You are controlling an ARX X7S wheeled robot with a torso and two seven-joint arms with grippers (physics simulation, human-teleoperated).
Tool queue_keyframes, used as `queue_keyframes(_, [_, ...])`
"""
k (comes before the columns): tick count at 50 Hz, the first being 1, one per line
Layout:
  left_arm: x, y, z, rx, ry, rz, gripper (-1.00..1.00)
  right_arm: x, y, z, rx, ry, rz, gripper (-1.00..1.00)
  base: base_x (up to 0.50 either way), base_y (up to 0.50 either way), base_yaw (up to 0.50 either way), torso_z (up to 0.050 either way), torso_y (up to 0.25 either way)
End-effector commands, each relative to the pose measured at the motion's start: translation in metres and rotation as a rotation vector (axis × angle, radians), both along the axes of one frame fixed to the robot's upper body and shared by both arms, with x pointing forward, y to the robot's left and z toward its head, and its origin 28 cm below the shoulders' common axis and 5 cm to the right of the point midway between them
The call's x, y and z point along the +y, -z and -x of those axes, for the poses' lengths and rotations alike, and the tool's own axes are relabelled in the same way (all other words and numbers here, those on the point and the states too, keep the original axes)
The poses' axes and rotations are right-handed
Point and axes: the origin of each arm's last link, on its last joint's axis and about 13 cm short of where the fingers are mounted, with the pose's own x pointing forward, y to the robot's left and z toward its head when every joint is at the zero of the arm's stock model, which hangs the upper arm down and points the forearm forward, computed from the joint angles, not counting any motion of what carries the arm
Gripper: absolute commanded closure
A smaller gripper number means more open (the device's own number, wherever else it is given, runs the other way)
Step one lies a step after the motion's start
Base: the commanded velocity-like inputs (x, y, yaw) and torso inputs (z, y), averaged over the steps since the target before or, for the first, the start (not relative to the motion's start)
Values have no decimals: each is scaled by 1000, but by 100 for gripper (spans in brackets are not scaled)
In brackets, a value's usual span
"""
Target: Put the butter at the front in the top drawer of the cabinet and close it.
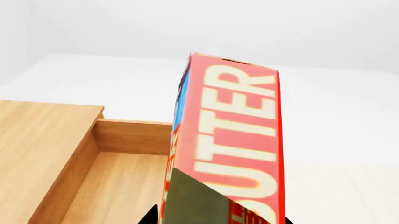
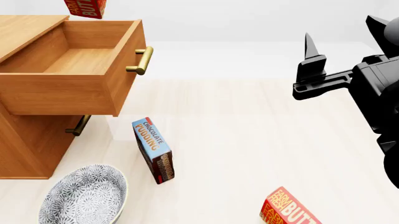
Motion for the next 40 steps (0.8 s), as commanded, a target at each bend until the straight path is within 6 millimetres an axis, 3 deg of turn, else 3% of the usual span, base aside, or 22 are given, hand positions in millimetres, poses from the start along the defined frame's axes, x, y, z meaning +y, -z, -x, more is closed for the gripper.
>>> queue_keyframes(1, [13, 4, -13, 10, -159, 79, 100, 0, 4, 0, 4, -22, 4, -100, 0, 0, 0, 0, 0])
queue_keyframes(16, [8, 31, -36, -26, -288, 135, 100, 2, 11, 0, 14, -53, 6, -100, 0, 0, 0, 1, 1])
queue_keyframes(40, [4, 78, -57, 0, -293, 130, 100, 3, 16, 5, 23, -72, 5, -100, 0, 0, 0, 0, 1])
